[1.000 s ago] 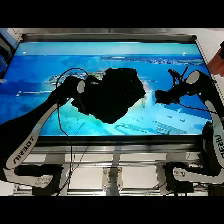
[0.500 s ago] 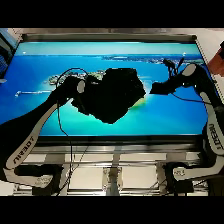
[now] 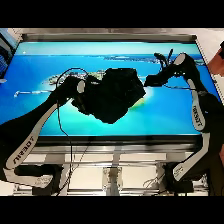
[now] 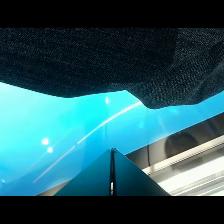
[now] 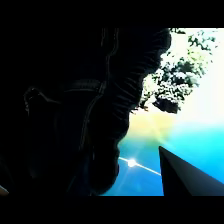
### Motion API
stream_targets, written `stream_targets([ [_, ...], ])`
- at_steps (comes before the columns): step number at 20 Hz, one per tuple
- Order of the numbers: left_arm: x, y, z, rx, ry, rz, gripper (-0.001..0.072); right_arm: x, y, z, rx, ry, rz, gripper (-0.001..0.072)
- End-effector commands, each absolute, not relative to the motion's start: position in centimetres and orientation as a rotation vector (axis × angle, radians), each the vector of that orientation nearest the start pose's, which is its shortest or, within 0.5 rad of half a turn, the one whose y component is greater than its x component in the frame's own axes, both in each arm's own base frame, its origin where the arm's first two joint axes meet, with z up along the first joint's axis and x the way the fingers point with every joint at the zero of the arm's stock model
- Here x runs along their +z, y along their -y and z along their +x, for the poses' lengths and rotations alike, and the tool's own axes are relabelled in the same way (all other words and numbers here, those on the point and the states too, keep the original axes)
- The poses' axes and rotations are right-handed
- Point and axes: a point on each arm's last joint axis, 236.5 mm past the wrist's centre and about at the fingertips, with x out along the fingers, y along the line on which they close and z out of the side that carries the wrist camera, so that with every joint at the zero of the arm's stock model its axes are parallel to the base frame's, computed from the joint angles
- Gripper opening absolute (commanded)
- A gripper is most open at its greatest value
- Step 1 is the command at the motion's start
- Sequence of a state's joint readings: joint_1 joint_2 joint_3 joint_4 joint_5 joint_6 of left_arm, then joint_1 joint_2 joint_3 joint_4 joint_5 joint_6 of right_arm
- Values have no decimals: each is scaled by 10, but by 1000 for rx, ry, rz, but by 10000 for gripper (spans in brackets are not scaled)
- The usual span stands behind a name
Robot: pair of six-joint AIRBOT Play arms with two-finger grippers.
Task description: Fold the clothes and pants, and hang the long-sleeved shirts on hangers.
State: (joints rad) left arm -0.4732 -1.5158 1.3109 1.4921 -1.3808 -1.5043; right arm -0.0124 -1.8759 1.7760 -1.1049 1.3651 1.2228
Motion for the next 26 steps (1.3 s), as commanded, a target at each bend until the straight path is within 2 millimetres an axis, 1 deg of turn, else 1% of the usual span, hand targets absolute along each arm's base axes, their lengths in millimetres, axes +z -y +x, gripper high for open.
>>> stream_targets([
  [1,-40,184,320,-471,-1561,355,24,-48,-125,469,691,-1441,148,482],
  [3,-40,184,320,-471,-1562,355,24,-46,-128,460,735,-1459,120,482],
  [5,-40,184,320,-471,-1562,355,24,-38,-126,458,760,-1460,101,483],
  [9,-40,184,320,-470,-1561,355,24,-9,-117,463,777,-1432,72,482],
  [11,-40,184,320,-470,-1561,355,24,-2,-117,464,783,-1422,62,482],
  [16,-40,184,320,-470,-1561,356,24,-4,-123,464,837,-1388,-12,482],
  [17,-40,184,320,-470,-1561,356,24,-7,-122,466,827,-1390,-25,482],
  [19,-40,184,320,-470,-1561,355,24,-20,-112,471,783,-1405,-74,482],
  [22,-40,184,320,-470,-1561,355,24,-41,-110,470,795,-1437,-77,481],
  [24,-40,184,320,-470,-1561,355,24,-48,-123,465,860,-1440,-41,481],
  [25,-40,184,320,-470,-1561,355,24,-48,-133,459,914,-1441,-24,481],
  [26,-40,184,320,-470,-1561,355,24,-47,-138,452,951,-1453,-31,480],
])
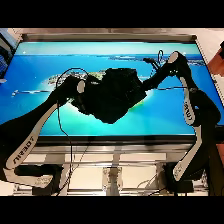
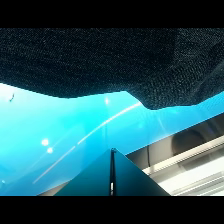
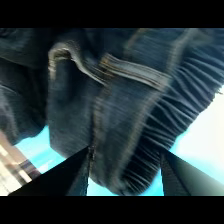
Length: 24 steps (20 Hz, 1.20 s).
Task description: Fold the clothes and pants, and hang the long-sleeved shirts on hangers.
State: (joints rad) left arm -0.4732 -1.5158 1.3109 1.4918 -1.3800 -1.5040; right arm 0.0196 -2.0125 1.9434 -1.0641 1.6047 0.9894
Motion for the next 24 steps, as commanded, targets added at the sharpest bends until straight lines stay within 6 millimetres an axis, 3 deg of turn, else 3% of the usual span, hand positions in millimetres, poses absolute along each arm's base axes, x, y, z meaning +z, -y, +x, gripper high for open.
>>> stream_targets([
  [1,-40,184,320,-470,-1562,355,24,-46,-141,444,980,-1475,-53,479],
  [4,-40,184,320,-470,-1561,355,24,-45,-142,419,1042,-1565,-57,437],
  [7,-40,184,320,-470,-1561,356,24,-57,-139,394,1071,-1664,-20,419],
  [8,-40,184,320,-471,-1561,356,24,-62,-139,386,1078,-1694,-6,289],
  [9,-40,184,320,-472,-1561,358,24,-66,-138,380,1082,-1717,7,59],
  [10,-40,184,320,-487,-1557,371,24,-69,-137,376,1079,-1734,15,26],
  [13,-39,180,323,-531,-1542,418,24,-66,-130,380,1023,-1737,13,26],
  [16,-29,167,339,-506,-1501,379,24,-52,-103,397,876,-1694,55,26],
  [18,-8,155,371,-462,-1390,314,24,-40,-82,404,800,-1673,121,26],
  [20,20,147,416,-413,-1215,252,24,-35,-69,407,758,-1663,164,27],
  [24,92,131,513,-246,-858,-15,24,-36,-73,416,722,-1639,186,27],
])
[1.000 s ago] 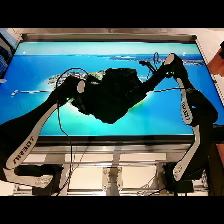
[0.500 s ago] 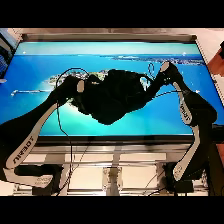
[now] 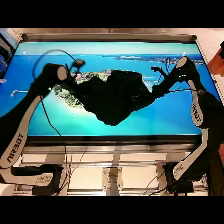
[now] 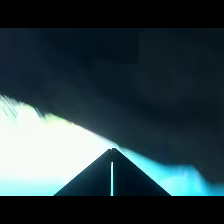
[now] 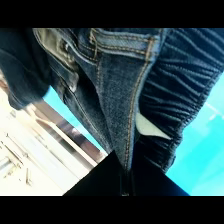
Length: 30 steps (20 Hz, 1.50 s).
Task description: Fold the clothes and pants, and hang the long-sleeved shirts on hangers.
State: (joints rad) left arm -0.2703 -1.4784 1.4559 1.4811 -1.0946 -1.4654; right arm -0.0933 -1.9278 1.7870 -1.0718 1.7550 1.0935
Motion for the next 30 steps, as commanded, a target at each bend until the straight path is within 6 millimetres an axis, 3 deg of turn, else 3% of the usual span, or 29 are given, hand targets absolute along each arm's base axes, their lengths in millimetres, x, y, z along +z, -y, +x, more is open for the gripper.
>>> stream_targets([
  [1,102,131,529,-252,-835,-92,32,-36,-78,419,723,-1626,185,26],
  [4,96,151,555,-373,-915,-320,227,-37,-96,422,746,-1605,163,26],
  [5,87,159,562,-419,-949,-397,247,-37,-102,422,755,-1605,152,26],
  [8,53,164,583,-483,-997,-489,246,-37,-116,418,781,-1611,124,27],
  [11,6,162,586,-484,-1075,-471,244,-37,-123,416,792,-1615,108,27],
  [13,-26,151,588,-447,-1116,-419,256,-37,-123,416,792,-1615,108,27],
  [14,-39,146,588,-436,-1130,-382,300,-37,-123,416,792,-1616,108,27],
  [16,-55,140,591,-443,-1124,-310,305,-37,-123,416,791,-1615,108,27],
  [20,-62,146,607,-458,-1051,-255,305,-37,-123,416,786,-1618,113,26],
  [23,-71,167,603,-522,-1043,-175,304,-37,-123,416,783,-1620,115,26],
  [26,-65,187,611,-546,-974,-122,304,-38,-123,416,770,-1627,126,26],
  [30,-66,189,615,-542,-957,-120,302,-38,-122,416,769,-1628,126,26],
])
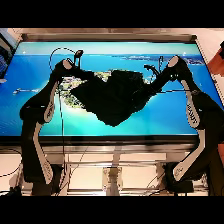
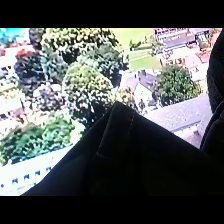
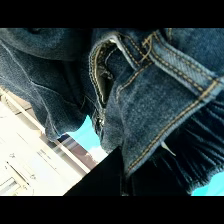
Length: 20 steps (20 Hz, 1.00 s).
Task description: Fold the clothes and pants, and hang the long-sleeved shirts on hangers.
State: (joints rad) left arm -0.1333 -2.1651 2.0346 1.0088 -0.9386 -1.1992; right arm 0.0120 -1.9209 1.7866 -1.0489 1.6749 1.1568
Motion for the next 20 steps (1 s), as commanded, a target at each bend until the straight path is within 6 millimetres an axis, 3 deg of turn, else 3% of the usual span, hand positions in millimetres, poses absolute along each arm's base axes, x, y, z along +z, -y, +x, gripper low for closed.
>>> stream_targets([
  [1,-66,189,615,-543,-958,-118,302,-38,-122,416,769,-1628,125,27],
  [9,-86,197,594,-588,-1050,-114,295,-38,-122,416,767,-1629,128,26],
  [13,-77,220,578,-717,-1059,-148,129,-38,-122,416,762,-1631,132,27],
  [14,-75,222,577,-725,-1056,-160,119,-38,-122,415,762,-1632,132,26],
  [16,-72,224,576,-733,-1054,-170,25,-38,-122,416,762,-1632,132,26],
  [20,-66,223,568,-754,-1077,-165,23,-38,-122,416,758,-1634,135,27],
])
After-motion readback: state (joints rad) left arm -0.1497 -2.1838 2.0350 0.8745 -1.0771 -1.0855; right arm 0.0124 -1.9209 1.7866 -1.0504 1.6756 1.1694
